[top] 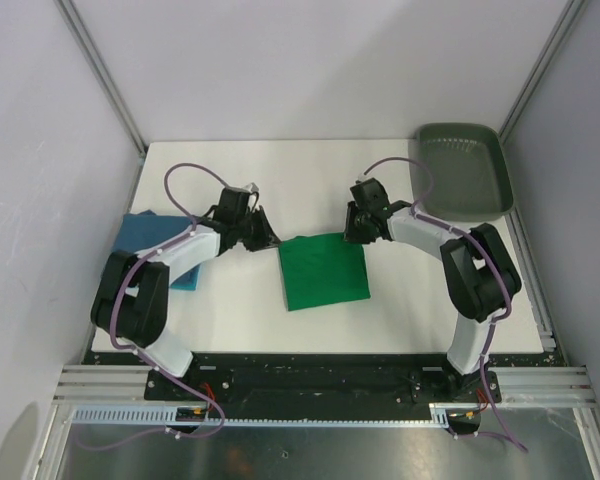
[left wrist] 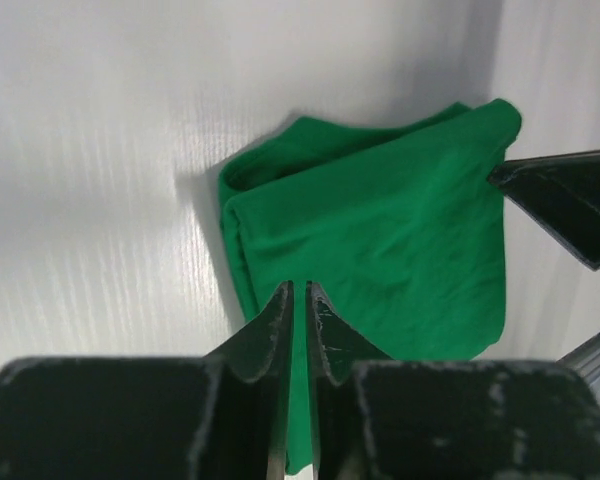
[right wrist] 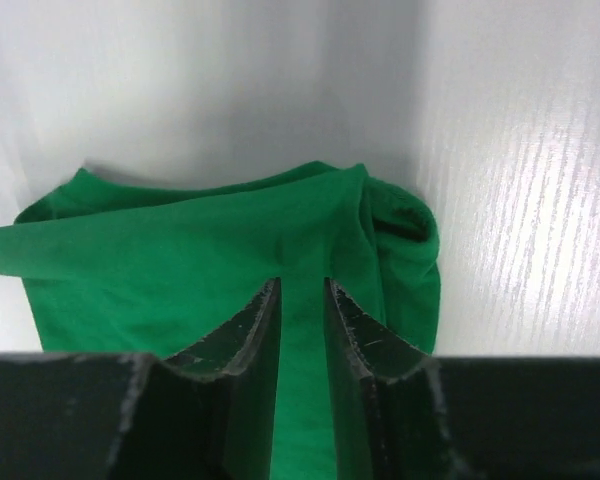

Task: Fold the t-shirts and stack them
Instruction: Smooth out wrinkles on the folded tshirt

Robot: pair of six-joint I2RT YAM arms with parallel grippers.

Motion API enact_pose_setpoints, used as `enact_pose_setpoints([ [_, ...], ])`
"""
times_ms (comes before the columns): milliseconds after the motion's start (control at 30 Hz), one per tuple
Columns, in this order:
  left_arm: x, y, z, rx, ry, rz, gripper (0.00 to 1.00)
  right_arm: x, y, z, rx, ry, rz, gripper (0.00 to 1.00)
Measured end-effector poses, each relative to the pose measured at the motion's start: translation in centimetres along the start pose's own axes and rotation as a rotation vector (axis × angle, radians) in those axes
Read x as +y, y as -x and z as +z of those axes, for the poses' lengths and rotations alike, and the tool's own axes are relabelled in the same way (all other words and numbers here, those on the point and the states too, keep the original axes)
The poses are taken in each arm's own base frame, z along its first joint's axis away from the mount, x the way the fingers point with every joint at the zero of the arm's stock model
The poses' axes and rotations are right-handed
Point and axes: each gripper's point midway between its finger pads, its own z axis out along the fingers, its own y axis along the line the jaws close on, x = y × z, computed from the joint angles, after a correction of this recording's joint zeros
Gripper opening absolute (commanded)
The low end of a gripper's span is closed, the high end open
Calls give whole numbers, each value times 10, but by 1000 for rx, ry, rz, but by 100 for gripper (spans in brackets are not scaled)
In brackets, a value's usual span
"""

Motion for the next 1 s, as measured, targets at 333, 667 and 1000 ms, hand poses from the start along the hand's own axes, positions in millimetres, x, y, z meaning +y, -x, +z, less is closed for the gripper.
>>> enact_pose_setpoints([
  [333, 14, -12, 11, 44, 44, -14, 26, -5, 13, 1, -46, -40, -36, 40],
  [667, 23, -11, 31, 77, 78, -23, 30, -7, 31, -2, -90, -62, -86, 40],
  [1000, 19, -2, 37, 68, 74, -18, 30, -14, 33, 19, -62, -87, -92, 40],
])
